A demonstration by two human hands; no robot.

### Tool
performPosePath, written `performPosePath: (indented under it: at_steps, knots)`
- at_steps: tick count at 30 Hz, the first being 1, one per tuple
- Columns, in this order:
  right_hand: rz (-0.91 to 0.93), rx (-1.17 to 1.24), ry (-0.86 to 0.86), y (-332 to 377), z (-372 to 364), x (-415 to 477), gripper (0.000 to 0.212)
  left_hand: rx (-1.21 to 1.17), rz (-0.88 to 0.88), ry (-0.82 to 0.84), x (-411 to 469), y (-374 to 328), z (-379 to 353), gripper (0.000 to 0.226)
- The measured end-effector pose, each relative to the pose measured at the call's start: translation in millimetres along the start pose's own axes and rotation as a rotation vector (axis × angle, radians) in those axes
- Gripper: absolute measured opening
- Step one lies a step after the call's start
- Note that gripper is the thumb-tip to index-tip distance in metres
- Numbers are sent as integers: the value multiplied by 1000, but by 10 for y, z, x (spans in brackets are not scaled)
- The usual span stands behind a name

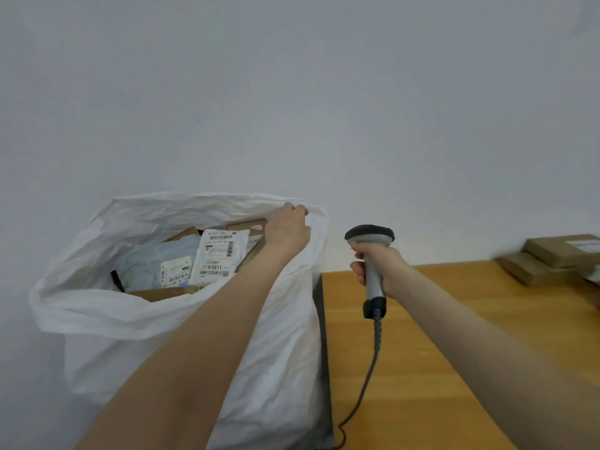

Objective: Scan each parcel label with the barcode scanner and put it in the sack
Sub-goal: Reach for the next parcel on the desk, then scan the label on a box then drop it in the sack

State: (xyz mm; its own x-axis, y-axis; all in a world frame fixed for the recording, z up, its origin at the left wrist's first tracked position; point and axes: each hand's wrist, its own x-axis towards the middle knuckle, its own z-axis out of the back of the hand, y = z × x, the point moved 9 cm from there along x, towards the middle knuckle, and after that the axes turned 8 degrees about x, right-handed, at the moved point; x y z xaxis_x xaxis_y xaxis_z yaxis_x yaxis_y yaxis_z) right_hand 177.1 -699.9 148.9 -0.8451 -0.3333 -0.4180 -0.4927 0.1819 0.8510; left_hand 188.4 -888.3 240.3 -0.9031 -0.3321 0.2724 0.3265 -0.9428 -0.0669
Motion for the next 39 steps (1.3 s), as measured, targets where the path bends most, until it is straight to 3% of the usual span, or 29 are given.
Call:
performPosePath:
  at_steps: [9,20,26,39]
  knots:
    - [-20,108,-190,52,1454,-316,26,58,-218,161,-91,-1580,-551,44]
    - [-96,191,-317,287,3945,-367,23,95,-366,327,-264,-4100,-1375,43]
    - [-65,183,-480,632,5337,-473,21,82,-429,389,-411,-5446,-1651,46]
    - [-18,370,-747,1000,7168,-248,17,-46,-489,586,-261,-7117,-2713,50]
